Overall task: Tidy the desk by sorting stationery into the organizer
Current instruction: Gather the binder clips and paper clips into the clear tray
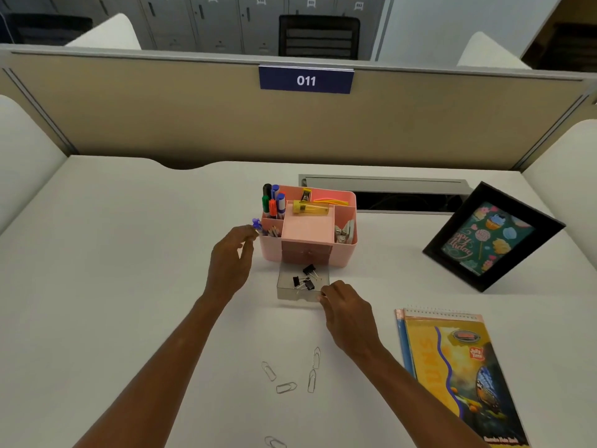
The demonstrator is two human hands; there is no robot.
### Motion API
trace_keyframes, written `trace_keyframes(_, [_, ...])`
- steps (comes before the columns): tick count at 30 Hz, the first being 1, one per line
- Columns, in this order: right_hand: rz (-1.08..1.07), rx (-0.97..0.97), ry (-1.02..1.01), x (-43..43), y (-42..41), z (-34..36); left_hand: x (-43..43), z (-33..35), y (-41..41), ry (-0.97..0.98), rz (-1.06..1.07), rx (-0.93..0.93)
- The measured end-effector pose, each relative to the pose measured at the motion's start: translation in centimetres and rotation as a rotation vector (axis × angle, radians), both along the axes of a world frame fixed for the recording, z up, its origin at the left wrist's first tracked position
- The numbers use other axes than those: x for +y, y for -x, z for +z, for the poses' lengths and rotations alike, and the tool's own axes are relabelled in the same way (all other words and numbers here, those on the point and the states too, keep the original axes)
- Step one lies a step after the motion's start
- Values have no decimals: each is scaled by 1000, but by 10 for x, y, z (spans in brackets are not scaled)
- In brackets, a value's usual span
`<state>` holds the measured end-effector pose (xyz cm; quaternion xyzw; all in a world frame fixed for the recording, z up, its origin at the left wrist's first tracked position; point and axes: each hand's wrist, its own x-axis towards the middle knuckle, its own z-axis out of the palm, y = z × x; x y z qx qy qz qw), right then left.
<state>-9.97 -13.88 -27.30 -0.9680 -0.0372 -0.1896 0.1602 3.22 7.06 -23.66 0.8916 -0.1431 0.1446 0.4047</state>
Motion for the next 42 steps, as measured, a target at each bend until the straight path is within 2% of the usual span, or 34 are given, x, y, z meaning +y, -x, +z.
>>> trace_keyframes(2, [6, 11, 0, -1, 0, 0, -3, 5, -11, 256, 83, 185])
trace_keyframes(3, [6, 15, 1, -2, 1, 0, -5, 7, -18, 318, 123, 282])
trace_keyframes(5, [3, 14, -1, -2, 2, -1, -11, 10, -32, 297, 122, 399])
trace_keyframes(10, [1, 8, 5, -1, 4, -4, -20, 15, -58, 207, 43, 501])
trace_keyframes(21, [-18, 19, 16, 4, 4, -6, -18, 19, -52, 63, -5, 394])
trace_keyframes(28, [-29, 54, 47, 3, 3, -11, -19, 18, -50, 109, 12, 400])
trace_keyframes(35, [23, 20, 85, -3, 1, -7, -19, 15, -53, 71, 17, 385])
trace_keyframes(42, [25, -12, 14, -5, -1, -6, -18, 16, -54, 91, 19, 418])
